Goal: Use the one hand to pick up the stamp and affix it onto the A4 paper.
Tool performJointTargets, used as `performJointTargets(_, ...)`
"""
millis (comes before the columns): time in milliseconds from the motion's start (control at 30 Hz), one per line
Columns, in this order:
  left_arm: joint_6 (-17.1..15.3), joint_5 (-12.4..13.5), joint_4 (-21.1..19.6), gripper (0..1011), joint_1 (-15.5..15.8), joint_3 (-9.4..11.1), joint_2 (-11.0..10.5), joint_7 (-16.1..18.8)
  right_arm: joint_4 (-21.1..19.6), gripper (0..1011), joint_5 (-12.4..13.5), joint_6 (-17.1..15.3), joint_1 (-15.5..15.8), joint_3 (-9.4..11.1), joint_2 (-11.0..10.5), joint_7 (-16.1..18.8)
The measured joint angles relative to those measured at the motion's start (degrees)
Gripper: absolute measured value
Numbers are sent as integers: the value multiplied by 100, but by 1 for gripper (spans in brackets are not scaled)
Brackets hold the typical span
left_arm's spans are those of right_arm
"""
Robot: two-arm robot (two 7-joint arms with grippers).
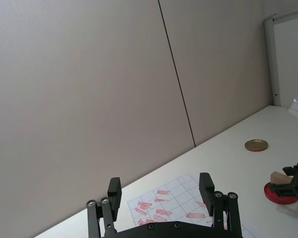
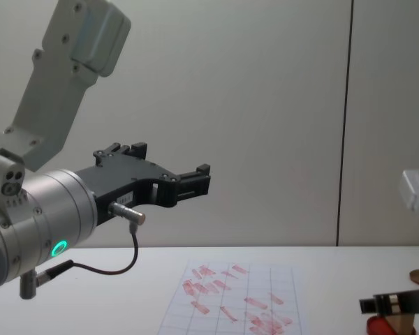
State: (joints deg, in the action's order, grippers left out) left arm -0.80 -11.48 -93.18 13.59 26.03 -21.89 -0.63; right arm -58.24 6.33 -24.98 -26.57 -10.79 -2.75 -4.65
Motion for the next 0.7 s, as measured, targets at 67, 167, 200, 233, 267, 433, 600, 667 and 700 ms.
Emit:
performJointTargets(67,0,0,0,993,0,0,0,0,-122,770,4,15,41,1,-1,-1)
performJointTargets(167,0,0,0,993,0,0,0,0,-311,867,16,40,104,2,-9,-4)
performJointTargets(200,0,0,0,993,0,0,0,0,-365,885,18,45,121,2,-12,-4)
performJointTargets(233,0,0,0,993,0,0,0,0,-442,899,21,50,145,3,-17,-6)
performJointTargets(267,0,0,0,993,0,0,0,0,-561,942,25,63,184,5,-24,-7)
performJointTargets(433,0,0,0,993,0,0,0,0,-959,1000,40,123,315,11,-53,-9)
performJointTargets(600,0,0,0,993,0,0,0,0,-1450,1000,57,223,487,28,-103,3)
performJointTargets(667,0,0,0,993,0,0,0,0,-1667,1001,66,251,568,38,-127,19)
performJointTargets(700,0,0,0,993,0,0,0,0,-1735,1001,69,260,589,42,-136,24)
